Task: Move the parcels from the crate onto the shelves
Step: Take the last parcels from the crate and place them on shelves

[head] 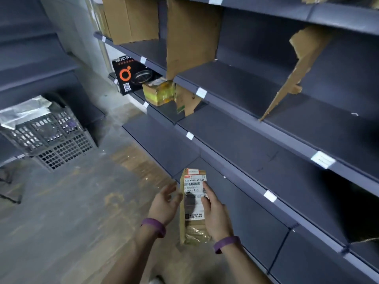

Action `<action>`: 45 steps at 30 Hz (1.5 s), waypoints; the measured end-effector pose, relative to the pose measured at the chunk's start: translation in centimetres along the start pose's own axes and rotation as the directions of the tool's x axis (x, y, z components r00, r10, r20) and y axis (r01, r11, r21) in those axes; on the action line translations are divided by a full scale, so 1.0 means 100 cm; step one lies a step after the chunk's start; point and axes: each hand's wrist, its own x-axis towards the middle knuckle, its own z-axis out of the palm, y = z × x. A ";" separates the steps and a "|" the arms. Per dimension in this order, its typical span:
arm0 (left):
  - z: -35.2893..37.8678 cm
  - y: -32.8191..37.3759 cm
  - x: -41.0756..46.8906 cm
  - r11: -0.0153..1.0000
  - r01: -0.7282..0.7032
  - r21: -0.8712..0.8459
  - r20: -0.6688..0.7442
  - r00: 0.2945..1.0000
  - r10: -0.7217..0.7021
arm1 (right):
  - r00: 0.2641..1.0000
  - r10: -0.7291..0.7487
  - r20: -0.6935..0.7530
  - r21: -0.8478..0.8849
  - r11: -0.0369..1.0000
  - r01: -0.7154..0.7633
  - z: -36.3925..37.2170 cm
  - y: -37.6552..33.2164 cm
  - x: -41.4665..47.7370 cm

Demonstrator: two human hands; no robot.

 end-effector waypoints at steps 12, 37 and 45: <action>-0.076 -0.003 0.111 0.998 -0.057 0.003 0.088 0.995 0.057 | 0.996 0.035 -0.082 -0.061 0.997 -0.040 0.062 -0.073 0.092; -0.011 0.044 0.325 0.991 -0.057 0.122 0.536 0.844 -0.018 | 0.902 0.398 -0.166 0.385 0.869 -0.312 0.058 -0.073 0.281; -0.011 0.049 0.386 0.972 -0.163 0.167 0.665 0.747 0.011 | 0.874 0.454 -0.173 0.337 0.861 -0.380 0.073 -0.088 0.329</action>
